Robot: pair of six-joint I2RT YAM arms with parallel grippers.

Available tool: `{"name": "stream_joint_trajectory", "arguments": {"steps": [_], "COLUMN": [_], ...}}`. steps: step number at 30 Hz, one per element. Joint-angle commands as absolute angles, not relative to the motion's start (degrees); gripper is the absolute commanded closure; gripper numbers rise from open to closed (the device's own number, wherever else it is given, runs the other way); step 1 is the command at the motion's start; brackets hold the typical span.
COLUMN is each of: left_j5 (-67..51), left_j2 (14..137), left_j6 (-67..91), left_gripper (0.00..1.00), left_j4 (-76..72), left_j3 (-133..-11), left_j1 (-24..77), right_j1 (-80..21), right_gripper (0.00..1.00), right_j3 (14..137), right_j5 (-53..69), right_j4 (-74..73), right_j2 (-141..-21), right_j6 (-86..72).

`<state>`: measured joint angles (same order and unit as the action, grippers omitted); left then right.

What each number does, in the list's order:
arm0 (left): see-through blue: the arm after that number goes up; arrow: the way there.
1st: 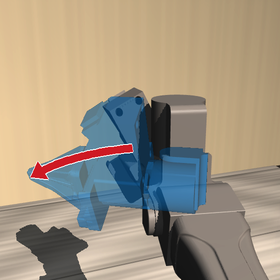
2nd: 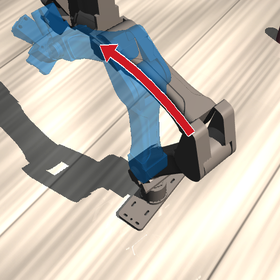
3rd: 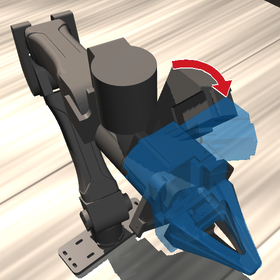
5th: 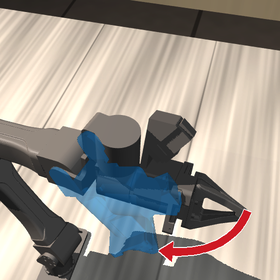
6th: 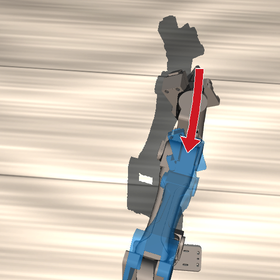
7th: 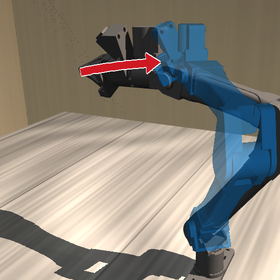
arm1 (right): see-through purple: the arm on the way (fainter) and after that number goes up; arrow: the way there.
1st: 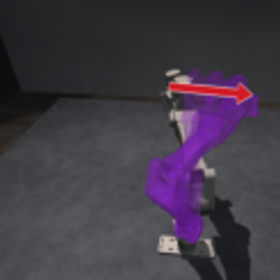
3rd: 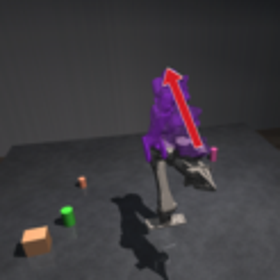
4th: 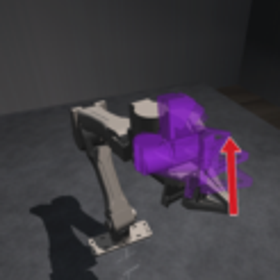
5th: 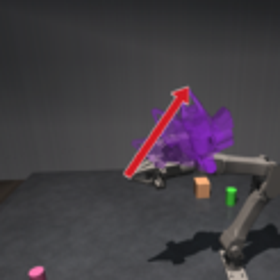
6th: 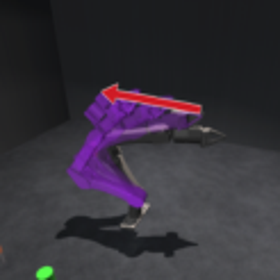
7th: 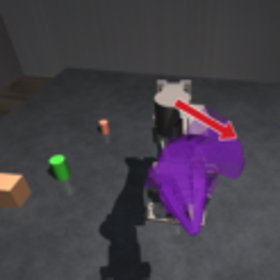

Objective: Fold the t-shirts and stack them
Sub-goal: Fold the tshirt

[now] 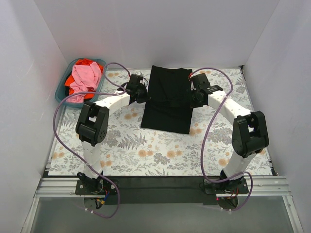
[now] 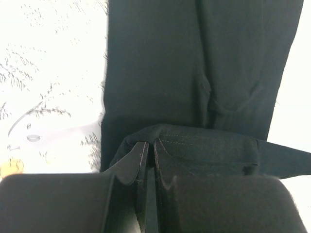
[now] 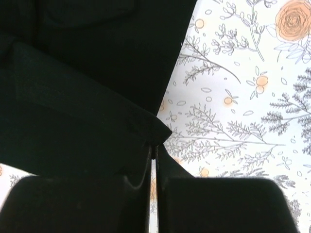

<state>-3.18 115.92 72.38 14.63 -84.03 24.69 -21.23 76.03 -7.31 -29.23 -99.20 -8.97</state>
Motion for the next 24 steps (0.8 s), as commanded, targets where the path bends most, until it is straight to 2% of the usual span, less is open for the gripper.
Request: {"name": "stream_joint_trajectory", "arguments": {"steps": [1, 20, 22, 23, 24], "left_j5": [-2.64, -0.79, -0.7, 1.04, 1.23], "left_j2": [116.36, 119.79, 120.32, 120.41, 120.5], "left_j6": [71.28, 71.46, 71.19, 71.19, 71.1], "left_gripper": [1.0, 1.0, 1.0, 0.96, 0.84], "left_j4": [12.92, 5.45, 5.01, 5.01, 4.75], "left_j3": [-86.22, -82.62, -82.44, -82.53, -82.27], "left_j1": [23.47, 23.38, 23.38, 23.29, 23.29], "right_j1": [-20.48, -19.86, -19.86, -19.86, -19.78], "right_gripper": [0.99, 0.98, 0.94, 0.92, 0.83], "right_j3": [78.75, 75.76, 76.02, 76.11, 76.11], "right_j5": [-7.12, -7.56, -8.34, -8.7, -8.96], "right_j4": [-26.02, -15.03, -14.68, -14.68, -14.5], "right_j2": [-100.98, -107.93, -108.45, -108.54, -108.54], "right_j6": [-8.09, -6.77, -6.59, -6.5, -6.33]}}
